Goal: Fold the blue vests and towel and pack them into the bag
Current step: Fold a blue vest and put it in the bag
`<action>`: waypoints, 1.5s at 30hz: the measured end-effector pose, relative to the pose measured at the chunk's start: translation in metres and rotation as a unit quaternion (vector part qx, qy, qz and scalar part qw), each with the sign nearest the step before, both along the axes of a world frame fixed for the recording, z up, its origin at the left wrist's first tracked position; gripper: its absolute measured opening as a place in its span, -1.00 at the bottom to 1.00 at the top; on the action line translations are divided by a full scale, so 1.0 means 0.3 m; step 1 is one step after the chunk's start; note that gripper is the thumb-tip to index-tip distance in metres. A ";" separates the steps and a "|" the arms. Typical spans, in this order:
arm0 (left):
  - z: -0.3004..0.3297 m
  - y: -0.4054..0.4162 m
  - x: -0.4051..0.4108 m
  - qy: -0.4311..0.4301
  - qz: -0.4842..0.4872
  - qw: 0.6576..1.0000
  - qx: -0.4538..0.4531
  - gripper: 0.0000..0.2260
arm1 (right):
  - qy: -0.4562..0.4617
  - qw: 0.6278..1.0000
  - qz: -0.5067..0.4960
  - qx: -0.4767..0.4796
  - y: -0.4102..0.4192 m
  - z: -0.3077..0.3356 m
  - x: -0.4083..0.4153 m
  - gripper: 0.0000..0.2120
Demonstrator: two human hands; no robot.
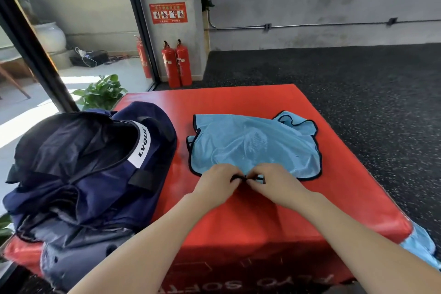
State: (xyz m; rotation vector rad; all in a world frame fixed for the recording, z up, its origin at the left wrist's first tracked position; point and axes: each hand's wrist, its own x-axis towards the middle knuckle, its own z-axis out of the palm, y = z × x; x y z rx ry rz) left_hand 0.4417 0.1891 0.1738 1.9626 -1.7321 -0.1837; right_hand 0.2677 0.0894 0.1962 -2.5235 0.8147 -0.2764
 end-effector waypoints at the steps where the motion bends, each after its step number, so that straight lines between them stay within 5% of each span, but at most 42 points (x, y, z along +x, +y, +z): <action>1: 0.006 -0.003 -0.010 0.007 0.002 1.000 -0.019 -0.82 | -0.011 1.000 -0.010 0.008 0.000 0.011 -0.012 -0.86; 5: 0.031 0.004 -0.055 0.052 -0.015 0.996 -0.069 -0.88 | -0.073 0.995 -0.045 0.059 0.006 0.052 -0.076 -0.92; 11: 0.000 0.048 -0.036 0.056 0.014 0.998 0.026 -0.92 | -0.111 0.987 -0.081 0.086 -0.013 0.079 -0.163 -0.91; 20: -0.032 0.139 0.146 -0.129 0.175 0.974 0.060 -0.81 | -0.047 0.994 -0.092 0.023 -0.063 0.085 -0.290 -0.87; 27: -0.025 0.221 0.201 -0.205 0.205 0.954 0.081 -0.85 | 0.022 0.994 -0.101 -0.028 -0.110 0.063 -0.397 -0.83; 31: -0.030 0.272 0.204 -0.195 0.184 0.962 0.059 -0.84 | 0.105 0.985 -0.117 -0.070 -0.132 0.046 -0.461 -0.80; 37: -0.025 0.319 0.158 -0.209 0.005 0.978 -0.018 -0.79 | 0.215 0.969 -0.075 -0.093 -0.144 0.006 -0.526 -0.84; 42: 0.001 0.326 0.124 -0.252 0.026 0.967 0.015 -0.48 | 0.161 0.978 -0.094 -0.091 -0.105 0.025 -0.475 -0.90; 45: 0.021 0.297 0.106 -0.197 0.035 0.979 0.025 -0.57 | 0.128 0.984 -0.078 -0.099 -0.089 0.030 -0.403 -0.87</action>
